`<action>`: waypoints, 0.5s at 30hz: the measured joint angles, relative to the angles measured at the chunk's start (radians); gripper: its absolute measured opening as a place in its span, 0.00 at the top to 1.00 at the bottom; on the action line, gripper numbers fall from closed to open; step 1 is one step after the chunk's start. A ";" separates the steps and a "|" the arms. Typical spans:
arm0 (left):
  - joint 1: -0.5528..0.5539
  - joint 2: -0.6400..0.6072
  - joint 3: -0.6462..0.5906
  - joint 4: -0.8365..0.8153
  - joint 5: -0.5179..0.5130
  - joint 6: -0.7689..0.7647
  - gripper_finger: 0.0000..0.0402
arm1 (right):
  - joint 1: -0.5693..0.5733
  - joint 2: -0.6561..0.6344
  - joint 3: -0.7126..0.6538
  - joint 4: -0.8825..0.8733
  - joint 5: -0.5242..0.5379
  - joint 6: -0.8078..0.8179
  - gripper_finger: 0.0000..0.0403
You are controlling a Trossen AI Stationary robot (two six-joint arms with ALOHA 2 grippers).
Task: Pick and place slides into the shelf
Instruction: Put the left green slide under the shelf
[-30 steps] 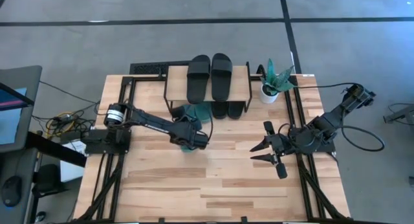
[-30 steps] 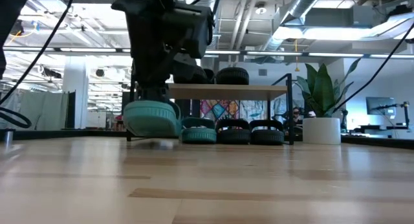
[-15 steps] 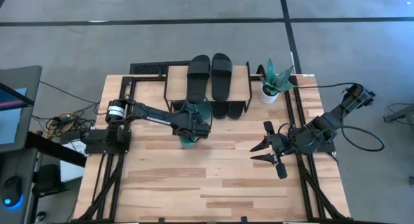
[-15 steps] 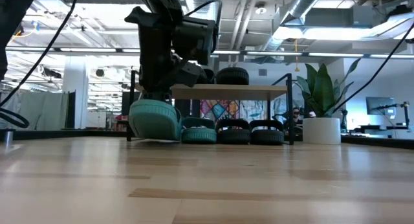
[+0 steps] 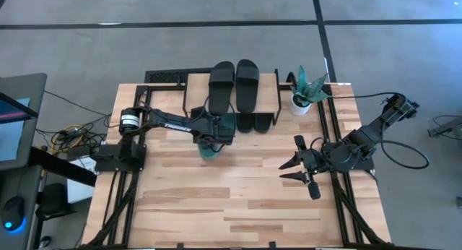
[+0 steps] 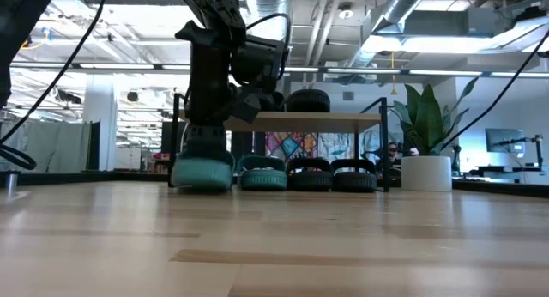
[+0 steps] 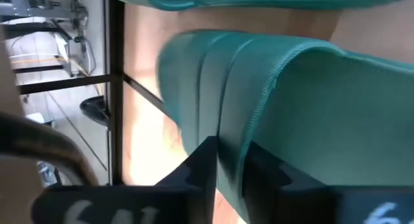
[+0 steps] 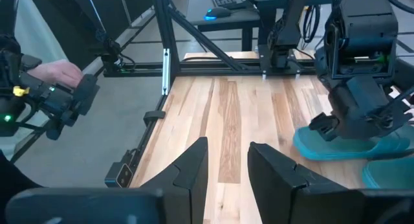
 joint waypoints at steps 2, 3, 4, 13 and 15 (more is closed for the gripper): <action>0.003 0.000 0.000 0.000 0.004 0.003 0.85 | -0.002 0.000 0.000 0.000 0.000 0.000 0.76; 0.004 0.000 0.000 0.001 0.003 0.007 0.83 | -0.003 0.000 0.000 0.000 0.000 0.000 0.76; 0.005 0.000 0.000 0.004 0.001 0.019 0.82 | -0.005 0.000 0.000 0.000 0.000 0.000 0.76; 0.005 0.000 0.000 0.026 -0.003 0.049 0.72 | -0.009 0.000 0.000 0.000 0.000 -0.002 0.76; 0.005 0.000 0.000 0.026 -0.001 0.045 0.71 | -0.009 0.000 0.000 0.000 0.000 -0.002 0.76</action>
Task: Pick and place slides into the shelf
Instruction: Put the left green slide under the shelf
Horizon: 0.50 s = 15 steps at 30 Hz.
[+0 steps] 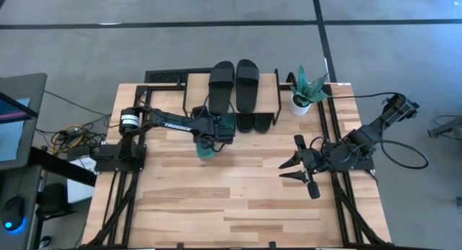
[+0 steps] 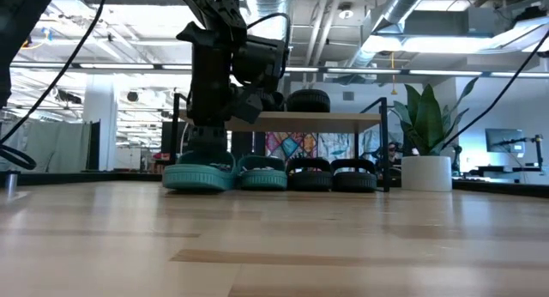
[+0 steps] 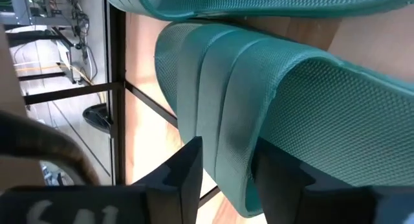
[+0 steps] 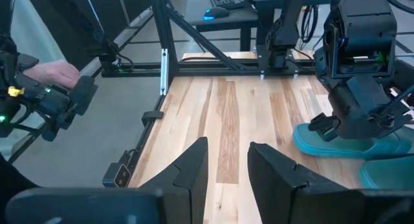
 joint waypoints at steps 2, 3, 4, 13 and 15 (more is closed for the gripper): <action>0.000 0.000 0.000 0.000 0.002 -0.003 0.69 | 0.000 0.000 0.000 0.000 0.000 0.000 0.76; 0.000 0.000 0.000 0.000 0.004 -0.003 0.69 | 0.000 0.000 0.000 0.000 0.000 0.000 0.76; 0.000 0.000 0.000 0.000 0.008 -0.004 0.68 | 0.000 0.000 0.000 0.000 0.000 0.000 0.76; -0.020 0.000 0.000 -0.038 0.065 -0.073 0.64 | 0.000 0.000 0.000 0.000 0.000 0.000 0.76; -0.033 0.000 0.000 -0.043 0.065 -0.074 0.63 | 0.000 0.000 0.000 0.000 0.000 0.000 0.76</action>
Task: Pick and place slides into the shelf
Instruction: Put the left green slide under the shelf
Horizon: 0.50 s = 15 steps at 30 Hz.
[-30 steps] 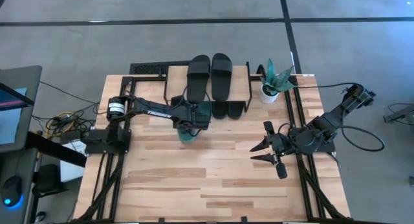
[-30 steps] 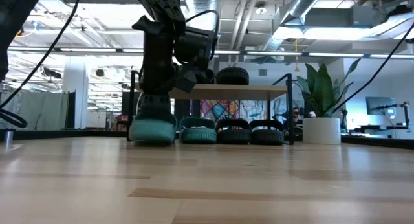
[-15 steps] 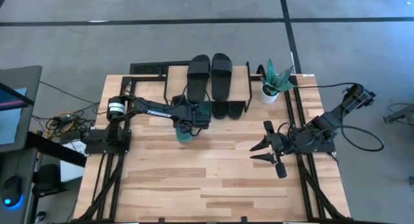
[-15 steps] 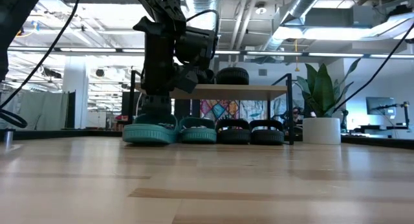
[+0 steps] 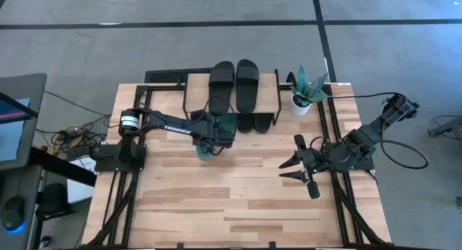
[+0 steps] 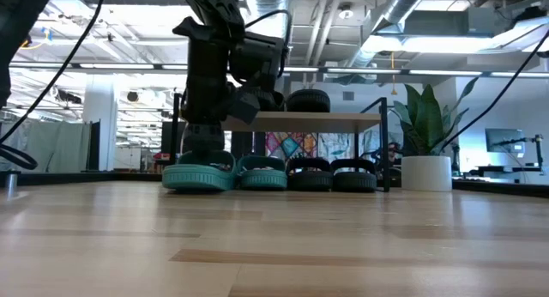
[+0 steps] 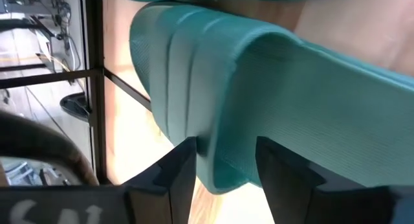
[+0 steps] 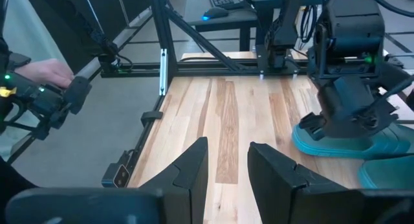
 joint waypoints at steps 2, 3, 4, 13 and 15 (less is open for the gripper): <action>-0.015 0.000 0.000 -0.007 -0.001 -0.006 0.63 | 0.000 0.000 0.000 0.000 0.000 0.000 0.76; -0.023 0.000 0.000 -0.009 -0.001 -0.012 0.63 | 0.000 0.000 0.000 0.000 0.000 0.000 0.76; -0.030 0.000 0.000 -0.010 -0.001 -0.019 0.63 | 0.000 0.000 0.000 0.000 0.000 0.000 0.76; -0.100 0.000 0.010 -0.052 -0.014 -0.087 0.63 | 0.000 0.000 0.000 0.000 0.000 0.000 0.76; -0.115 0.000 0.021 -0.073 -0.032 -0.105 0.63 | 0.000 0.000 0.000 0.000 0.000 0.001 0.76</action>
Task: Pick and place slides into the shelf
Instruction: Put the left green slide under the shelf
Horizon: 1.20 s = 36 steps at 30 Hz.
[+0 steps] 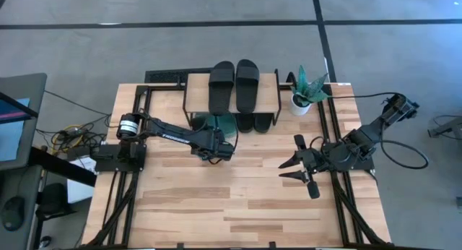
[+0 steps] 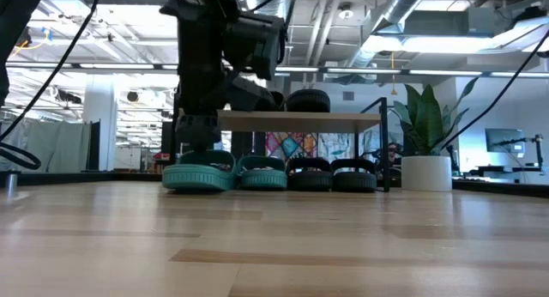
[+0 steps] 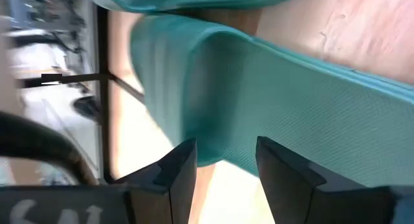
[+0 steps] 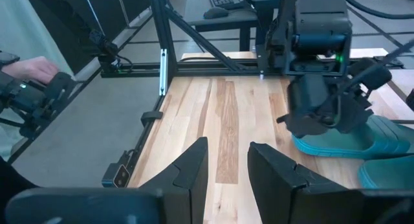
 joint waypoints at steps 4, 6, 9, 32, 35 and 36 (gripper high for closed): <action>-0.027 0.000 0.026 -0.047 -0.014 -0.028 0.63 | 0.000 0.000 0.000 0.000 0.000 0.000 0.76; -0.040 0.000 0.044 -0.068 -0.014 -0.044 0.63 | 0.000 0.000 0.000 0.000 0.000 0.000 0.76; -0.068 0.000 0.071 -0.092 -0.014 -0.054 0.63 | 0.000 0.000 0.000 0.000 0.000 0.000 0.76; -0.380 0.000 0.157 -0.186 0.014 -0.180 0.85 | 0.028 0.000 0.000 -0.021 0.007 -0.005 0.76; -0.410 0.000 0.157 -0.185 -0.050 -0.220 0.94 | 0.028 0.000 0.000 -0.034 0.024 -0.006 0.76; -0.421 0.000 0.157 -0.185 -0.075 -0.234 0.96 | 0.028 0.000 0.000 -0.039 0.027 -0.007 0.76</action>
